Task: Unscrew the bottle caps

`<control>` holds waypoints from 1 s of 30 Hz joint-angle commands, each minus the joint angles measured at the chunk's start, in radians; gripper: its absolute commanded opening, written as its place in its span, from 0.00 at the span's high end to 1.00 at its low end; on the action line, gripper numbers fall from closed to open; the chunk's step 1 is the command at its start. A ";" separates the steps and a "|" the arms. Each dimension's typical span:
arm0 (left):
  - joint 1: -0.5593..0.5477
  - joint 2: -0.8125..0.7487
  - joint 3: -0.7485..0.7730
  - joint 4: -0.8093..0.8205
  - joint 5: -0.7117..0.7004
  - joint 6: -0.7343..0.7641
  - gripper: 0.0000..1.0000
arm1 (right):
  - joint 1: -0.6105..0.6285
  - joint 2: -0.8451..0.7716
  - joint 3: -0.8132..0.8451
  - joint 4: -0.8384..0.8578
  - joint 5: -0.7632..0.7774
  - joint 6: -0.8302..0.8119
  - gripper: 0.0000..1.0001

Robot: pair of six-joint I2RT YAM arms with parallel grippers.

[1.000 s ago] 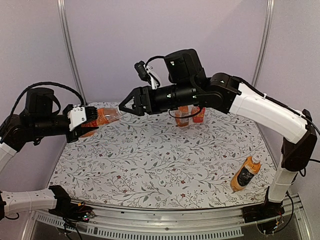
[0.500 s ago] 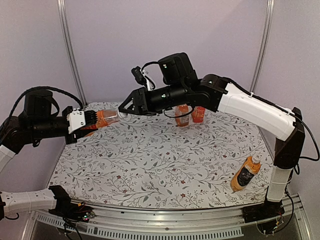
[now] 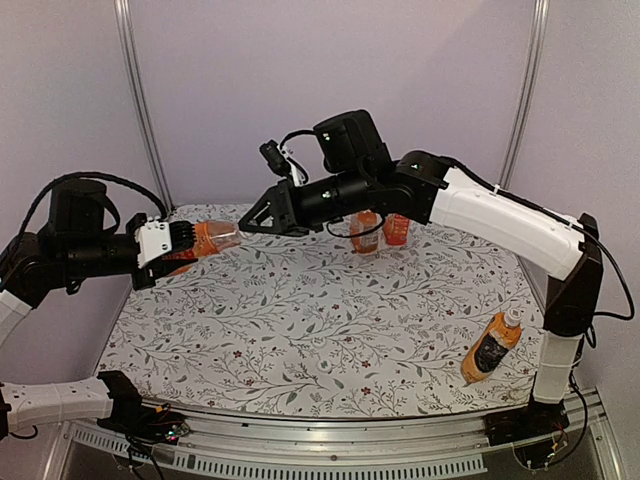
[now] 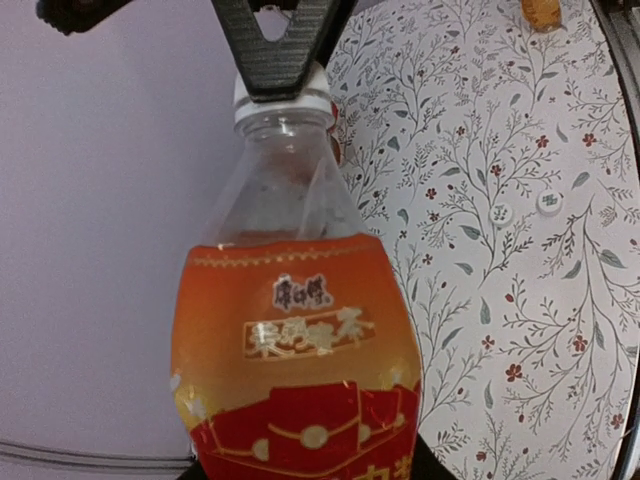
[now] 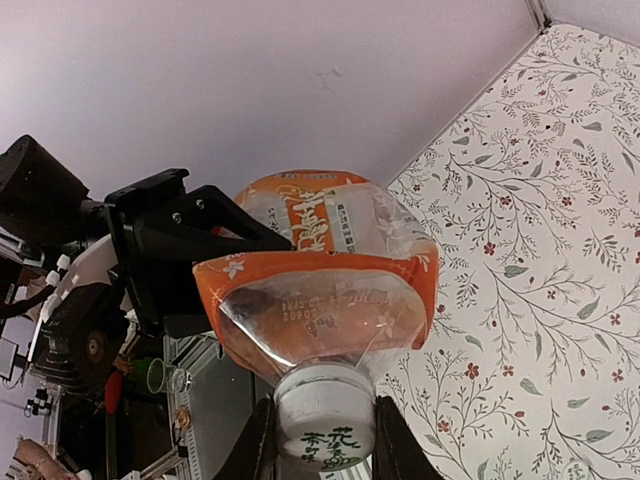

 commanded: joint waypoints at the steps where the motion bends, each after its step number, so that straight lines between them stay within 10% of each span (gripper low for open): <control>1: -0.013 0.009 0.047 0.028 0.059 -0.123 0.76 | -0.001 0.003 0.027 -0.019 -0.161 -0.060 1.00; 13: -0.004 0.022 0.130 -0.148 0.554 -0.352 0.78 | 0.266 -0.215 -0.063 -0.317 0.022 -1.126 1.00; 23: -0.004 0.005 0.095 -0.188 0.482 -0.245 0.82 | 0.361 -0.237 -0.160 -0.248 0.459 -1.661 1.00; 27: -0.004 -0.010 0.082 -0.188 0.485 -0.252 0.81 | 0.360 -0.312 -0.315 -0.019 0.490 -1.735 0.72; 30: -0.004 -0.020 0.077 -0.184 0.456 -0.249 0.80 | 0.361 -0.347 -0.354 0.097 0.517 -1.617 0.06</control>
